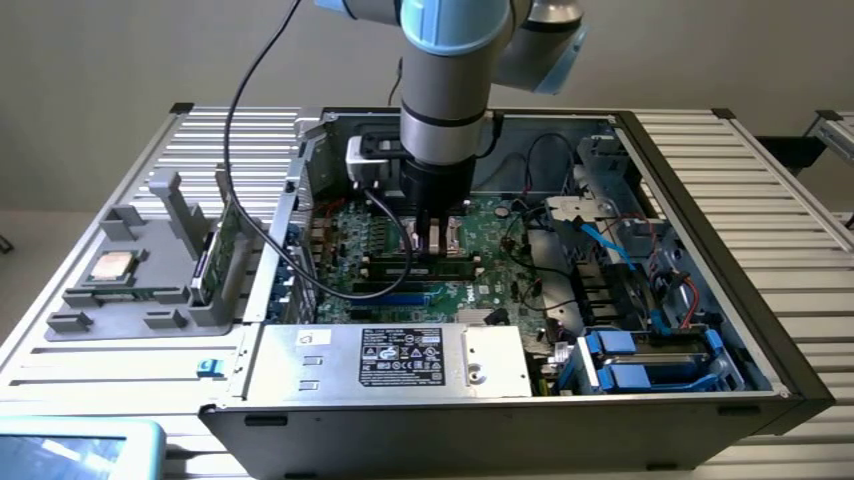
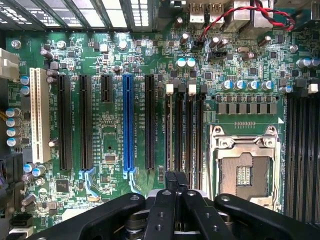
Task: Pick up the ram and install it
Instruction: 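Press down the ram until it locks into place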
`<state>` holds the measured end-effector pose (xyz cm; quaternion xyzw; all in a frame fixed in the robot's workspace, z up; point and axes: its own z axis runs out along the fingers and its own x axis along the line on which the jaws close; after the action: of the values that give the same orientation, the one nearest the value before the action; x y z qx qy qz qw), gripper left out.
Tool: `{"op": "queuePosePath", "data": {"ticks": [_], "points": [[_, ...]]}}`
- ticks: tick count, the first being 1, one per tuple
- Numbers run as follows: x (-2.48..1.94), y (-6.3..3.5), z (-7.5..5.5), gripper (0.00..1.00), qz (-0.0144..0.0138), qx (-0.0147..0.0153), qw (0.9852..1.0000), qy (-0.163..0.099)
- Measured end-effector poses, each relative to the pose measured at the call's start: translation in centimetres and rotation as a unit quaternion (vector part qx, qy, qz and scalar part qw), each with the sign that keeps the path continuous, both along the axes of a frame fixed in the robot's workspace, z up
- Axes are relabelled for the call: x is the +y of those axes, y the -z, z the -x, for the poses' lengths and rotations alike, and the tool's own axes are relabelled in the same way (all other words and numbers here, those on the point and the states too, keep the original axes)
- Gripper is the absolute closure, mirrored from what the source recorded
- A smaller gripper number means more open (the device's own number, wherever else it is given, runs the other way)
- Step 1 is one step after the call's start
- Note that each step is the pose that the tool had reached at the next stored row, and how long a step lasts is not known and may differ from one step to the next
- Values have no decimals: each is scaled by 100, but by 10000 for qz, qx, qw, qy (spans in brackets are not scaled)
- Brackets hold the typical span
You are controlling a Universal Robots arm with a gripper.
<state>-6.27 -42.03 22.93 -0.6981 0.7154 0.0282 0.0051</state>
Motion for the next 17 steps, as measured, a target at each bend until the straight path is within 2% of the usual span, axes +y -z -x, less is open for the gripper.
{"op": "queuePosePath", "data": {"ticks": [17], "points": [[0, 5, -10, 91, -1, -1, 10000, 0]]}}
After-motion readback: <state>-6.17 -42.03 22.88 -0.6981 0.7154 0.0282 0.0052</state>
